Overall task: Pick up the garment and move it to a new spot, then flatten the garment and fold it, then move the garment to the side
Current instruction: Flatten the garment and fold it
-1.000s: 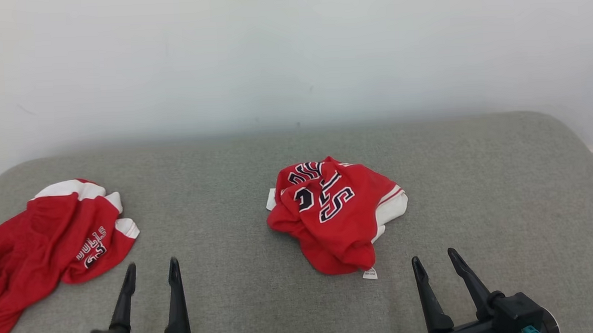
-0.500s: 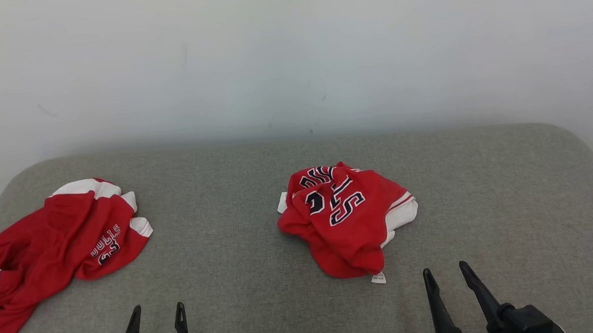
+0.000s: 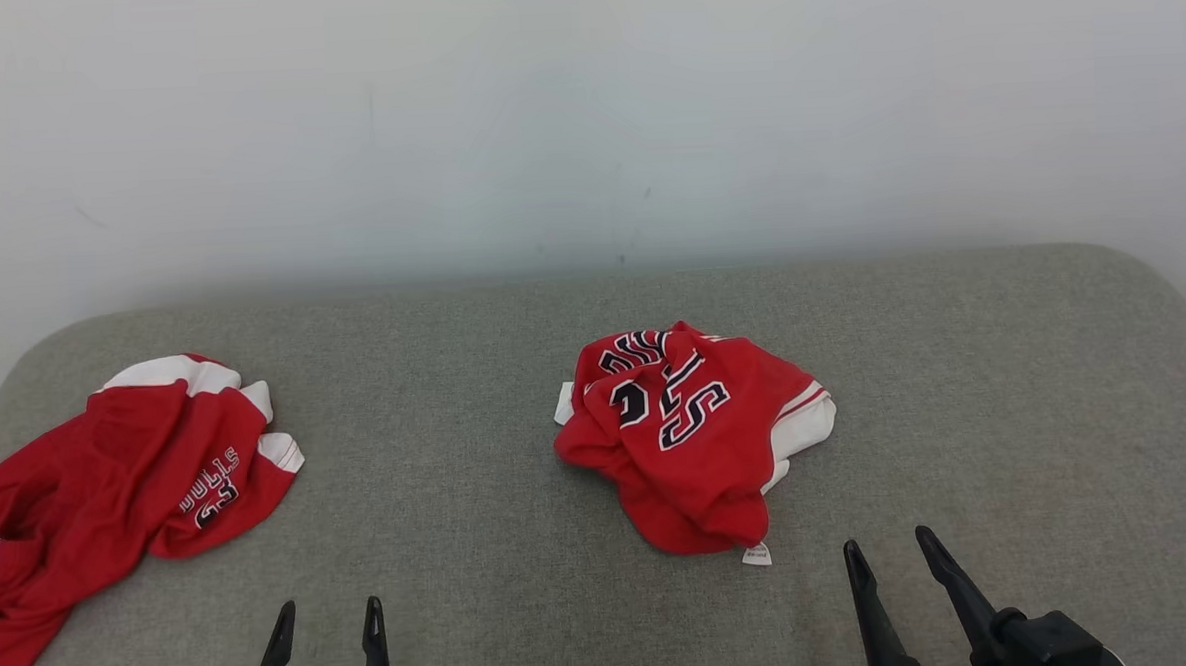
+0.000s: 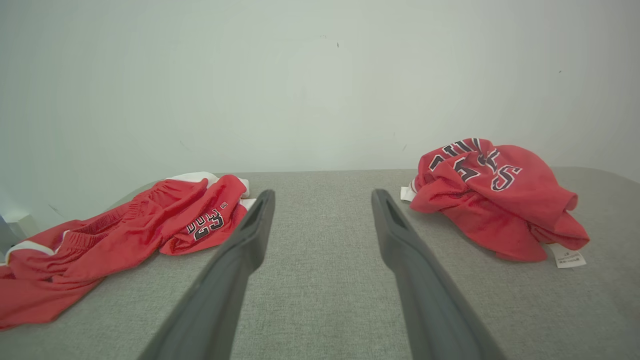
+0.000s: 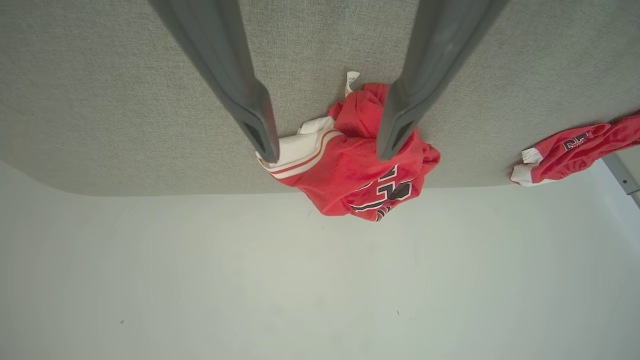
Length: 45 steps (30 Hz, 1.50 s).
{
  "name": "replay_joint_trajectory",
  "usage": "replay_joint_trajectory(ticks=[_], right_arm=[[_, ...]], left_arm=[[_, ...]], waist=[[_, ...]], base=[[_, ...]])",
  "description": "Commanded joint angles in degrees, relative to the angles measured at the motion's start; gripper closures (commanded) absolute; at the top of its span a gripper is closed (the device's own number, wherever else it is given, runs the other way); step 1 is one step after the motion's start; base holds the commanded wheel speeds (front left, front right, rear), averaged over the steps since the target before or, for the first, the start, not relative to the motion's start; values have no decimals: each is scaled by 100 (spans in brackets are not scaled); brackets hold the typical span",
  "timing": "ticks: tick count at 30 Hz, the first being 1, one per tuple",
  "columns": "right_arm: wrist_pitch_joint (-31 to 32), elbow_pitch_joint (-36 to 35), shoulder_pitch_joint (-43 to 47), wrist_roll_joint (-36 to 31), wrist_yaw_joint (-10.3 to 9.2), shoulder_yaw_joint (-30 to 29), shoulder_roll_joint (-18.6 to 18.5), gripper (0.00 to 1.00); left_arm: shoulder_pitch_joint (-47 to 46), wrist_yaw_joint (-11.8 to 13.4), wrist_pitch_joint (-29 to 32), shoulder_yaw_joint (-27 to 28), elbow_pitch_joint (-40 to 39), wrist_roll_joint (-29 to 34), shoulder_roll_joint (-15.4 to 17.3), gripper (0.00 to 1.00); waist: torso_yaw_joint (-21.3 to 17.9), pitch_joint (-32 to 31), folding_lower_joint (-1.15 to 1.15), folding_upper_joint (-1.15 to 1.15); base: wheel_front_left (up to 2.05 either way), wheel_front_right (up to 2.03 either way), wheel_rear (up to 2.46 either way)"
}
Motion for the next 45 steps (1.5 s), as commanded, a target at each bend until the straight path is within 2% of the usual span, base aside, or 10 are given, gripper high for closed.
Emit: replay_joint_trajectory(ticks=[1, 5, 11, 15, 21, 28, 31, 40, 45], right_arm=[[-6, 9, -23, 10, -12, 8, -10, 0], [-6, 49, -62, 51, -12, 69, -12, 0], [-5, 510, -446, 451, -12, 122, -84, 0], [-6, 1033, -946, 1143, -12, 108, -128, 0], [-5, 1948, -1921, 1927, -12, 314, -472, 0], [249, 3050, -3079, 3100, -12, 1013, -971, 0], [301, 3250, -3402, 3582, -12, 1136, -1145, 0], [552, 3717, -4057, 4457, -12, 1558, -1588, 0], [848, 3871, -4259, 4770, -12, 1782, -1577, 0]], left_arm=[[-63, -17, -14, -3, 16, 73, -16, 0], [-103, 21, -15, -43, 34, 63, -29, 0], [-191, -22, -15, -208, -159, -48, -38, 0], [-325, -75, -15, -428, -222, -181, -39, 0], [-625, -61, -15, -651, -237, -254, -39, 0], [-927, -129, -15, -852, -227, -327, -41, 0], [-1033, -136, -15, -909, -224, -295, -38, 0], [-1331, -243, -15, -957, -342, -223, -41, 0], [-1436, -296, -15, -991, -365, -264, -40, 0]], waist=[[-7, 2, 0, 0], [-18, 25, 0, 0], [7, 143, 0, 0], [146, 301, 0, 0], [402, 678, 0, 0], [688, 1218, 0, 0], [785, 1366, 0, 0], [1001, 1860, 0, 0], [1057, 2016, 0, 0]], base=[[0, 0, 0], [0, 0, 0], [0, 0, 0], [0, 0, 0], [0, 0, 0], [0, 0, 0], [0, 0, 0], [0, 0, 0], [0, 0, 0]])
